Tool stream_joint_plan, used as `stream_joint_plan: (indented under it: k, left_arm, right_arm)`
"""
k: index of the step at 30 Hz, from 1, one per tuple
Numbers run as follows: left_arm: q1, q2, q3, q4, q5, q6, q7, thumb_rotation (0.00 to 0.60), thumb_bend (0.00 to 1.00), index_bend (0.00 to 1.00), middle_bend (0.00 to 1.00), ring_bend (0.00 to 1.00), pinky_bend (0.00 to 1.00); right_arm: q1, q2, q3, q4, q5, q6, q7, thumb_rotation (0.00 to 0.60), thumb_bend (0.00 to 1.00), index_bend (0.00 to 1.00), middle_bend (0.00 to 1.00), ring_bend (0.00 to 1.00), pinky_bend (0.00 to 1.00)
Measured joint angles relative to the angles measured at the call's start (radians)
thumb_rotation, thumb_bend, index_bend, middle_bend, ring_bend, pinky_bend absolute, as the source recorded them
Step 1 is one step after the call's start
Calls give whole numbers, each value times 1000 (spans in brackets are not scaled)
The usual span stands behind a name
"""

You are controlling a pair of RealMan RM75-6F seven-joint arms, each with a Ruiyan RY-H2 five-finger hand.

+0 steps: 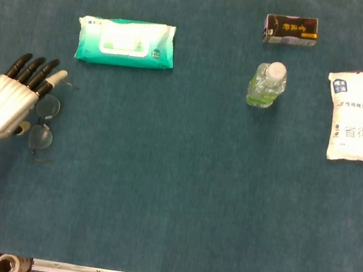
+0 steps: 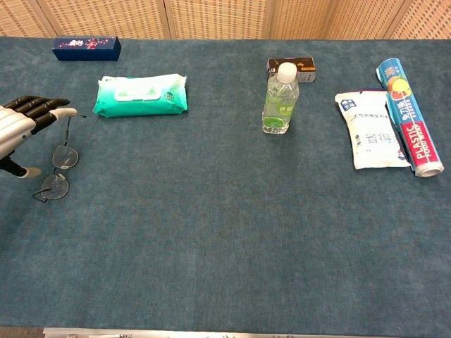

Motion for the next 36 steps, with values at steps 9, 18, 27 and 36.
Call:
stream_joint_plan:
  k: [9, 18, 27, 36]
  left_arm:
    - [5, 54, -22, -51, -8, 46, 9, 600, 0, 0, 0, 0, 29]
    - [23, 134, -50, -165, -12, 119, -24, 600, 0, 0, 0, 0, 30]
    - [50, 237, -20, -289, 43, 171, -142, 600, 0, 0, 0, 0, 30]
    - [82, 299, 35, -340, 131, 224, -232, 600, 0, 0, 0, 0, 30]
  right_arm:
    - [0, 1, -1, 0, -1, 0, 2, 600, 12, 139, 200, 174, 325]
    - [-3, 6, 0, -2, -3, 7, 12, 600, 12, 139, 200, 174, 325]
    - [-6, 12, 1, -4, -13, 20, 26, 600, 12, 139, 200, 174, 325]
    - [-5, 11, 2, -3, -12, 18, 21, 600, 11, 139, 200, 174, 325]
